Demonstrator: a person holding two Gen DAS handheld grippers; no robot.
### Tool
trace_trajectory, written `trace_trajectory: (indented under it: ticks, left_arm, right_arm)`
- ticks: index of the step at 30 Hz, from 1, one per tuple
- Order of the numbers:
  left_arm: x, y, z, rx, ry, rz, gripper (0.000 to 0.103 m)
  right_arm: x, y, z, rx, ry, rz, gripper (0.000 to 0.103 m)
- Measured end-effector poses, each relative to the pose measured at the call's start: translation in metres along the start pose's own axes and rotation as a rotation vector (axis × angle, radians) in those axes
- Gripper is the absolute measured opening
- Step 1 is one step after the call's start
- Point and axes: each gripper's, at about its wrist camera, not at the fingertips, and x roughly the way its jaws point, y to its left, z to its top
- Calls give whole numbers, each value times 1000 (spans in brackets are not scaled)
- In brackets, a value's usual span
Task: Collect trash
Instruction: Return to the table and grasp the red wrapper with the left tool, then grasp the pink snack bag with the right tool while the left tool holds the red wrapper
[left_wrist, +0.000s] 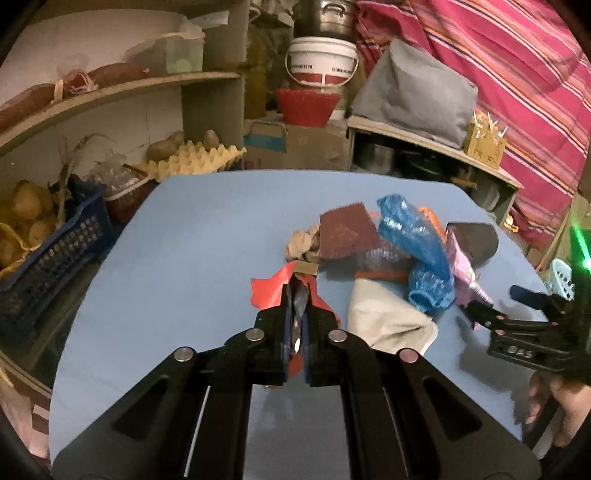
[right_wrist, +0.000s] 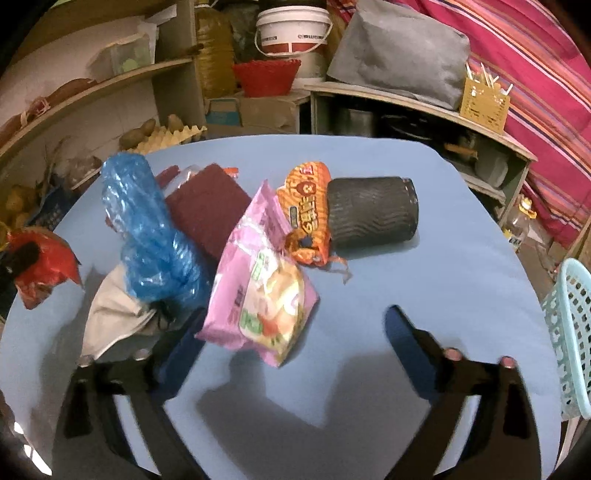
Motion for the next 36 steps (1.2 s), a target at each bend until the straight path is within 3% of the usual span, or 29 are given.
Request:
trace_trajectory:
  ticks: [3, 8, 12, 20, 23, 30, 31, 33, 36]
  left_arm:
    - [-6, -3, 5, -8, -19, -5, 3]
    - [-14, -12, 10, -6, -43, -10, 3]
    - [-18, -22, 14, -9, -56, -21, 3]
    - [-31, -56, 22, 11, -102, -63, 3]
    - [-34, -78, 23, 35, -114, -89, 3]
    - [-30, -113, 24, 74, -112, -123, 3]
    - [-29, -115, 23, 80, -113, -118, 3]
    - [-27, -113, 22, 81, -109, -112, 3]
    - [-25, -104, 19, 77, -103, -95, 3]
  right_arm:
    - [3, 3, 2, -37, 6, 15, 53]
    - [-2, 1, 2, -62, 1, 66, 23]
    - [-14, -10, 4, -67, -17, 96, 16]
    - [-42, -46, 9, -32, -65, 122, 15]
    - [-52, -61, 11, -17, -83, 116, 9]
    - [-50, -82, 3, 6, -64, 150, 13]
    - [-45, -80, 1, 1, -44, 147, 20]
    - [-41, -78, -2, 6, -30, 153, 72]
    - [-37, -64, -3, -11, -30, 155, 74]
